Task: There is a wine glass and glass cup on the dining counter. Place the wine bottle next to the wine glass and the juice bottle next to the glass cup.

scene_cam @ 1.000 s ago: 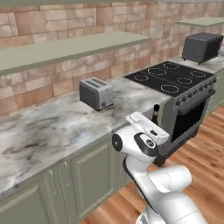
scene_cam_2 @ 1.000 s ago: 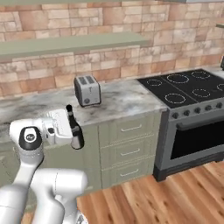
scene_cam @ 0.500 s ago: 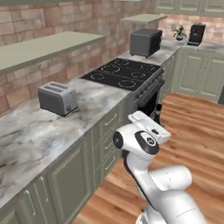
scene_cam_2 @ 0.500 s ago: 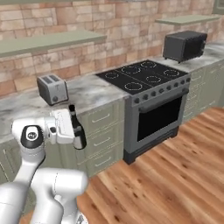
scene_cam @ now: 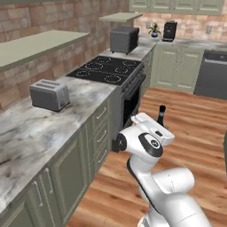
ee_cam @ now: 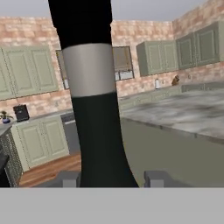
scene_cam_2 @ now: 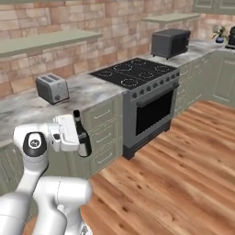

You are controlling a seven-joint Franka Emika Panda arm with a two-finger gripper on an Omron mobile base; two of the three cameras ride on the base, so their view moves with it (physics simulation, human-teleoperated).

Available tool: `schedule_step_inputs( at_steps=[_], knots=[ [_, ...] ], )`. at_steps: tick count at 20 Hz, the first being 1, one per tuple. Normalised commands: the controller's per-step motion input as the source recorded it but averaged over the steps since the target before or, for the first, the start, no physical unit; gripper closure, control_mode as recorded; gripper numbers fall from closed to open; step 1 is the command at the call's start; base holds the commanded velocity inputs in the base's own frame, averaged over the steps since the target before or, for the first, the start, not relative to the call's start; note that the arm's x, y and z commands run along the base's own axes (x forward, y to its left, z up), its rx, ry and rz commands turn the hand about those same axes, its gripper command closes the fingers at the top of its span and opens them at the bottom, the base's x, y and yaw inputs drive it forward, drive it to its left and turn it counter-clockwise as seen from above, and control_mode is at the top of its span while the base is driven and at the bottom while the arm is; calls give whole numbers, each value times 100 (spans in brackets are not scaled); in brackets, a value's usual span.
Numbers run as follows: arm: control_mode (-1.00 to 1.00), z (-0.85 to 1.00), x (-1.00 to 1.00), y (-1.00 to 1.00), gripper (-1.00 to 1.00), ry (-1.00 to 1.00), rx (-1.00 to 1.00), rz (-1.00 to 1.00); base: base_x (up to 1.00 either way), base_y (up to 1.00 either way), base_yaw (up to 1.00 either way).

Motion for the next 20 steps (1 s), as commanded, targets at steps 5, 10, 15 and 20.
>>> schedule_step_inputs(
  at_steps=[5, 10, 15, 20],
  knots=[
    [100, 0, 0, 0, 100, 0, 0, 0, -67, 20, -35],
    [100, 0, 0, 0, 100, 0, 0, 0, -71, 21, -36],
    [100, 0, 0, 0, 100, 0, 0, 0, -72, 20, -35],
    [100, 0, 0, 0, 100, 0, 0, 0, -51, 19, -55]
  ],
)
